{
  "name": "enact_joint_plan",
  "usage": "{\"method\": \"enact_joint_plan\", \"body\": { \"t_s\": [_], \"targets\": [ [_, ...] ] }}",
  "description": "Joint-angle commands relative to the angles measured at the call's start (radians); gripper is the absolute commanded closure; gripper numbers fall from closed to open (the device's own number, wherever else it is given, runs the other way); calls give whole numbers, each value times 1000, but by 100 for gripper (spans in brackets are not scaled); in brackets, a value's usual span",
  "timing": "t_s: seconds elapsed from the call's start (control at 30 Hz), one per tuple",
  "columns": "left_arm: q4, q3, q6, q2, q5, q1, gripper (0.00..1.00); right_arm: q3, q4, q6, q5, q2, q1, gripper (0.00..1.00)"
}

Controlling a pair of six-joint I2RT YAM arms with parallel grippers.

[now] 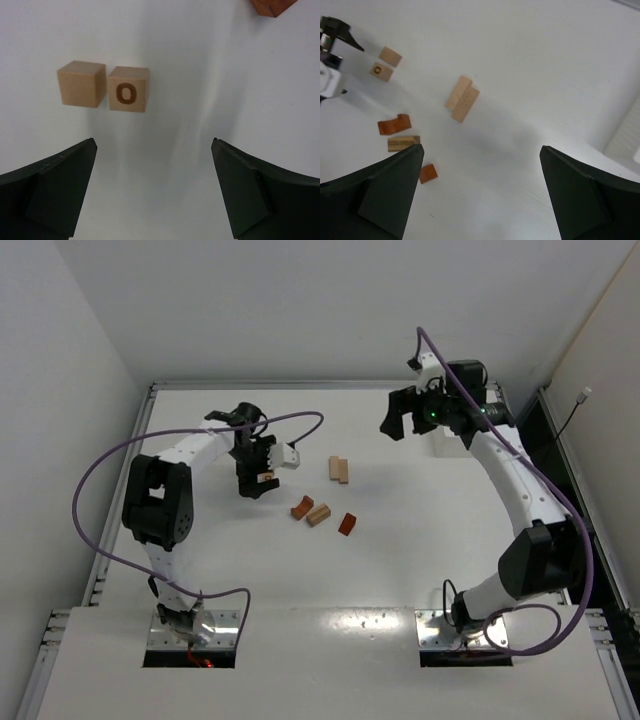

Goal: Build the wood block tower

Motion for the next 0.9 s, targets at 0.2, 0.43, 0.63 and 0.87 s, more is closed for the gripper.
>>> {"method": "enact_joint_plan", "body": {
  "t_s": [0.2, 0.43, 0.63, 0.87],
  "targets": [
    [208, 86, 225, 8, 169, 46, 1, -140, -7, -23, -90, -117, -131, 0],
    [36, 281, 273, 137, 213, 46, 1, -159, 2, -23, -120, -127, -165, 0],
    [-36, 281, 323, 146, 223, 46, 1, -159, 22, -5, -151, -105, -196, 0],
    [-82, 237, 345, 136, 242, 46, 1, -168, 31, 13, -174, -85, -216, 0]
  ]
}}
